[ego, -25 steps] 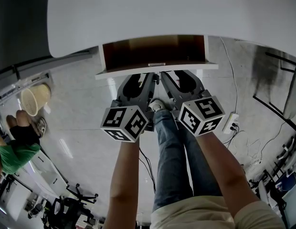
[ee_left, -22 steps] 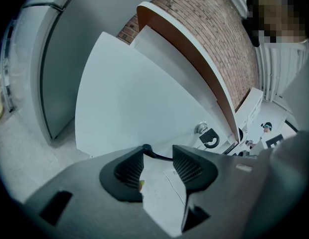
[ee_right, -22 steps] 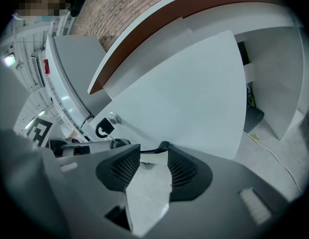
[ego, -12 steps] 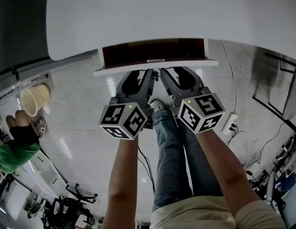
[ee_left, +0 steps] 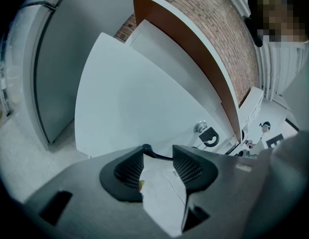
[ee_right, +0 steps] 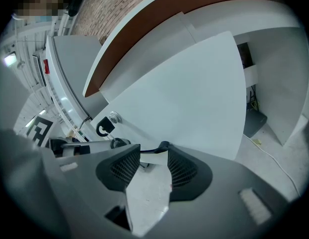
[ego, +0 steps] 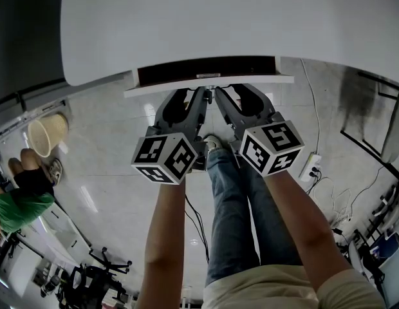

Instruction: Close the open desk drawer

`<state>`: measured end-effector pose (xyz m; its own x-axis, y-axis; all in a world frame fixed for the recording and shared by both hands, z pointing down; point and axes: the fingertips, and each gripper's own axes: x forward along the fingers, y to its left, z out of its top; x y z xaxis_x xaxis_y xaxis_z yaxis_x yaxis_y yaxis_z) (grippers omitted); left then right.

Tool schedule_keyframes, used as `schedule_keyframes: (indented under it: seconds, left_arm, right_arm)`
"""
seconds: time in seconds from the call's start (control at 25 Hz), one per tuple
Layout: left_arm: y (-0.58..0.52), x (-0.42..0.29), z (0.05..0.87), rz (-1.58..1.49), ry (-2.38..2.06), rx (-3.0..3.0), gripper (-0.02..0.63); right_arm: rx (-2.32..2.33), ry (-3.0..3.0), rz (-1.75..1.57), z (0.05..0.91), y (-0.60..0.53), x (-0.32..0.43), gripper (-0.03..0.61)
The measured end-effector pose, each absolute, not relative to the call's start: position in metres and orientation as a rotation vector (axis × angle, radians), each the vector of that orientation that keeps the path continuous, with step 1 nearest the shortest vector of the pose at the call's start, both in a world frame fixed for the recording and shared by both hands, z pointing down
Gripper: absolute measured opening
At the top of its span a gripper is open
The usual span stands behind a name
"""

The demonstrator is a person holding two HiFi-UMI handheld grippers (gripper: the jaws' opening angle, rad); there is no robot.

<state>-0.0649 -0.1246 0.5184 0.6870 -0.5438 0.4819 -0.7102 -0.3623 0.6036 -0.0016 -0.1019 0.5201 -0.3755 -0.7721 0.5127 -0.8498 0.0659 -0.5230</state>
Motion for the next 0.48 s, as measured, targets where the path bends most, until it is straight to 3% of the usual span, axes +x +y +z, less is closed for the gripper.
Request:
schedule_keyframes:
  seconds: [0.48]
  left_arm:
    - [-0.1354, -0.0608, 0.5167, 0.239, -0.973, 2.063, 0.179]
  right_arm:
    - [1.699, -2.231, 1.197, 0.5185, -0.1123, 0.0027, 0.178]
